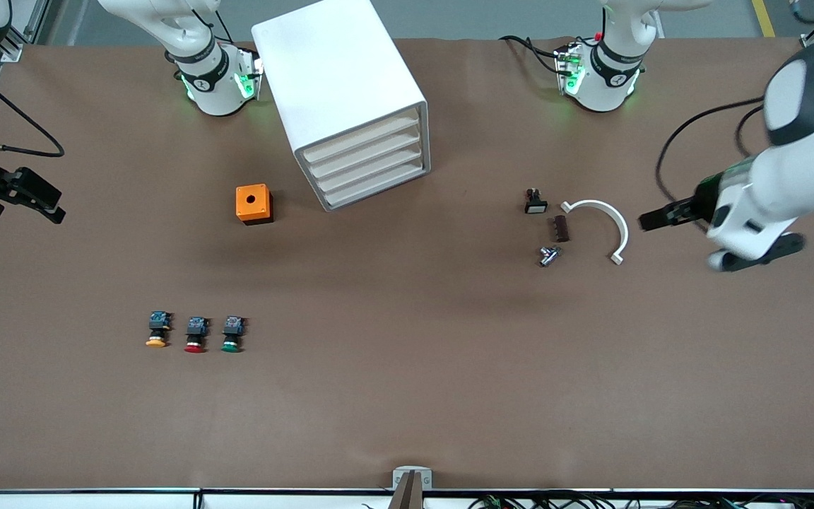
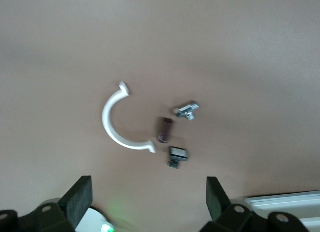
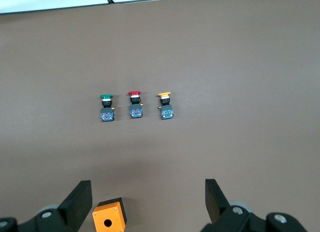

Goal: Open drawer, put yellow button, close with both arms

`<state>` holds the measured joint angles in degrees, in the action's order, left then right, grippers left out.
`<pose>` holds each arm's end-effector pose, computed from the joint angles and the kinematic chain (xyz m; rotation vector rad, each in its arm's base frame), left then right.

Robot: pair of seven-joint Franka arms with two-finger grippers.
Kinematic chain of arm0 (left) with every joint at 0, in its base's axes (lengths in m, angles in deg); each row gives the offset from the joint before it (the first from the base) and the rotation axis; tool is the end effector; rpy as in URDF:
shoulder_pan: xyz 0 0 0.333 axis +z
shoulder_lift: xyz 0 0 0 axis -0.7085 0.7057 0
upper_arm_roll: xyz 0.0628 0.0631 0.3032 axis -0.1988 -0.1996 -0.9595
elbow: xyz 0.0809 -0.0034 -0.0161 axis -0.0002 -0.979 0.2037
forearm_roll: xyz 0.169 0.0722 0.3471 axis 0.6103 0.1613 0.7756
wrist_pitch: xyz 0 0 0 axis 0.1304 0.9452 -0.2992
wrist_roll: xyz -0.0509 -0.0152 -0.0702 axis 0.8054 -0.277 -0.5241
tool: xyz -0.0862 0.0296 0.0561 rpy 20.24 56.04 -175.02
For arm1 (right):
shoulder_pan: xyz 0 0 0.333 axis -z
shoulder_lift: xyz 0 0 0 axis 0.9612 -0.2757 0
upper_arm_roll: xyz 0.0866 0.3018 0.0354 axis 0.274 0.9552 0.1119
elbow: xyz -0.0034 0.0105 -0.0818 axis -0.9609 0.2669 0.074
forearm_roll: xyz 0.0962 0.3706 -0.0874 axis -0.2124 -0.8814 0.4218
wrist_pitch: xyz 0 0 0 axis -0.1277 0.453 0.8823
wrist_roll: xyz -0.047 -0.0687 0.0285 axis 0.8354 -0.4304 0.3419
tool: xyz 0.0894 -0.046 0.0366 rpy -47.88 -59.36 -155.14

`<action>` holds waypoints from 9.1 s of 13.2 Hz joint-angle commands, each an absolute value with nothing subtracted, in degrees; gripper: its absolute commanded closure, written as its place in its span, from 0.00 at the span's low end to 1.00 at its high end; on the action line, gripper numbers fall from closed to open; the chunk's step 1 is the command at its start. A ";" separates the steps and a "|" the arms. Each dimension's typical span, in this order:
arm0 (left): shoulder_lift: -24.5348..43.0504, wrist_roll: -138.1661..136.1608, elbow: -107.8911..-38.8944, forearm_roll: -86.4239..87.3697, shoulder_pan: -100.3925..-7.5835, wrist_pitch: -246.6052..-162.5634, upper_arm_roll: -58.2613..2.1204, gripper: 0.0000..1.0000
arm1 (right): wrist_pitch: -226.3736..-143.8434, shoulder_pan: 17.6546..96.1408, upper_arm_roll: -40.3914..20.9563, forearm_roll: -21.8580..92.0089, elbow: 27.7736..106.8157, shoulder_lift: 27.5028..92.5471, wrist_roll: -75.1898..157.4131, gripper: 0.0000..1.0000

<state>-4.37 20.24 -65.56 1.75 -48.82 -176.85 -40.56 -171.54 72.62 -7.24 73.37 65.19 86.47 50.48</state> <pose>0.5877 -0.1080 0.4903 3.0011 0.5045 -0.4424 0.5568 -0.0182 0.6161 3.1123 -0.1563 0.2192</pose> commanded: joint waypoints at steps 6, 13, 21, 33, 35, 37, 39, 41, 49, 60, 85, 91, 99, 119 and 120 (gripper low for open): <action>8.67 49.56 -59.11 -3.46 -58.98 -175.84 -40.60 0.00 | -171.09 73.73 -6.73 74.21 64.69 83.50 49.48 0.00; 17.73 78.64 -54.19 -14.25 -67.26 -176.89 -40.60 0.00 | -177.23 75.40 -6.73 74.47 65.57 73.84 49.57 0.00; 19.23 97.01 -54.45 -29.18 -69.72 -176.72 -40.60 0.01 | -188.03 77.25 -6.73 73.59 65.65 58.37 49.66 0.00; 25.03 129.48 -54.28 -45.09 -74.73 -176.37 -40.51 0.10 | -195.59 77.43 -6.55 72.37 65.57 47.82 49.75 0.00; 25.30 130.01 -54.28 -48.97 -76.92 -176.37 -40.59 0.24 | -200.51 77.07 -6.55 71.04 65.57 45.88 49.57 0.00; 25.73 131.58 -54.28 -50.47 -78.07 -176.37 -40.59 0.33 | -202.20 76.28 -6.55 70.95 65.57 44.91 49.75 0.00; 26.44 131.76 -54.28 -52.75 -79.12 -176.37 -40.59 0.41 | -202.81 76.72 -6.55 70.95 65.65 44.30 49.48 0.00; 27.05 132.46 -54.28 -53.20 -79.92 -176.37 -40.60 0.43 | -203.08 76.98 -6.55 70.95 65.66 43.94 49.57 0.04; 28.81 134.23 -54.28 -54.08 -83.17 -176.37 -40.60 0.48 | -201.33 76.90 -6.64 71.04 65.30 44.20 49.31 0.81; 29.34 133.97 -53.23 -53.82 -78.71 -176.28 -41.30 0.99 | -181.94 73.48 -6.47 70.95 61.09 58.51 56.39 1.00; 15.64 100.61 -46.63 -33.43 -64.45 -173.29 -63.17 0.00 | -183.03 33.04 -5.41 58.39 63.97 68.55 145.10 0.99; 8.34 68.74 -46.72 -16.50 -62.69 -171.88 -63.62 0.00 | -189.11 29.09 -5.41 61.11 68.29 68.46 153.45 0.88; 7.19 35.09 -47.07 -4.95 -64.88 -172.32 -61.96 0.00 | -183.40 31.18 -5.85 64.00 62.68 68.46 148.31 0.00; 14.40 58.37 -61.13 -3.81 -90.89 -202.74 -49.74 0.00 | -171.18 66.51 -5.94 64.54 52.73 68.98 67.19 0.00; 14.40 58.99 -61.13 -3.81 -92.21 -202.12 -49.74 0.00 | -171.00 68.18 -5.94 64.80 53.00 69.60 64.19 0.00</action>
